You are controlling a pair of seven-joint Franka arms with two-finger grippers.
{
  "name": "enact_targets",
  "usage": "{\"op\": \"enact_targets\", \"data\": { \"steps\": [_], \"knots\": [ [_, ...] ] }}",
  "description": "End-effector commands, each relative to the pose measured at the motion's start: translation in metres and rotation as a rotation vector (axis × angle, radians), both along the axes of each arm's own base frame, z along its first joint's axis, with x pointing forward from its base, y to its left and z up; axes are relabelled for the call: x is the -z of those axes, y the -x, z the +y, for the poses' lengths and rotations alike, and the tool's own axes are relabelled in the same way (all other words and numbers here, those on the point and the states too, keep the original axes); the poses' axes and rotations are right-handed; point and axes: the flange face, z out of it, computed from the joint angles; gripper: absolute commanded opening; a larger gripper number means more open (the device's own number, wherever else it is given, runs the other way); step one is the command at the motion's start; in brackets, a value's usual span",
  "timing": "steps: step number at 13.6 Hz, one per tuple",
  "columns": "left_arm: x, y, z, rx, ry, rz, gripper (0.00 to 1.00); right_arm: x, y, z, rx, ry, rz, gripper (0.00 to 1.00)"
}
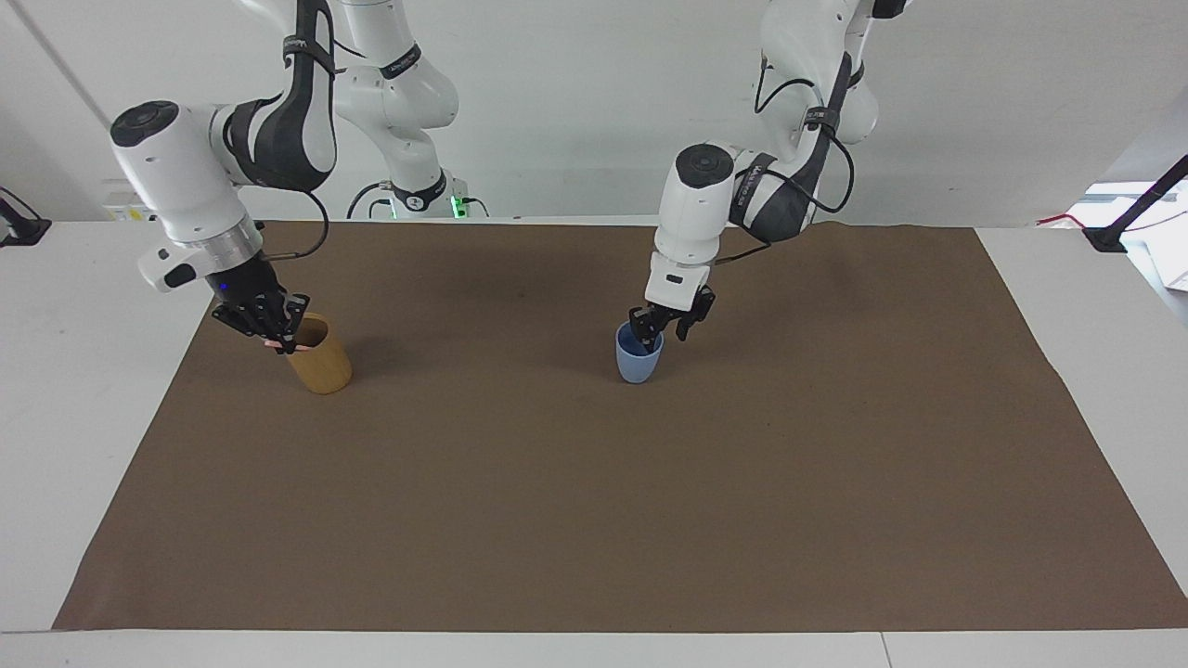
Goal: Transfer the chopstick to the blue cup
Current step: 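Slide the blue cup toward table center with the left gripper, then withdraw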
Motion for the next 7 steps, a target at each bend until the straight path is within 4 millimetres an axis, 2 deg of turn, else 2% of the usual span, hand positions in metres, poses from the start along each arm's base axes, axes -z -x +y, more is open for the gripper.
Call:
{"op": "enact_targets", "data": {
  "steps": [1, 2, 4, 6, 7],
  "knots": [
    [-0.055, -0.004, 0.032, -0.035, -0.007, -0.005, 1.00, -0.040, -0.005, 0.003, -0.033, -0.006, 0.001, 0.00],
    [-0.073, -0.013, 0.059, -0.074, -0.005, -0.010, 1.00, -0.055, -0.005, 0.004, -0.042, -0.008, 0.005, 0.00],
    [-0.114, -0.033, 0.137, -0.015, -0.030, -0.004, 1.00, -0.093, -0.003, 0.006, -0.083, -0.006, 0.010, 0.00],
    [-0.146, -0.051, 0.217, 0.081, -0.063, 0.048, 1.00, -0.145, 0.000, 0.010, -0.120, -0.006, 0.012, 0.00],
    [-0.166, -0.059, 0.260, 0.128, -0.071, 0.080, 1.00, -0.170, -0.001, 0.022, -0.139, -0.011, 0.008, 0.00]
  ]
}}
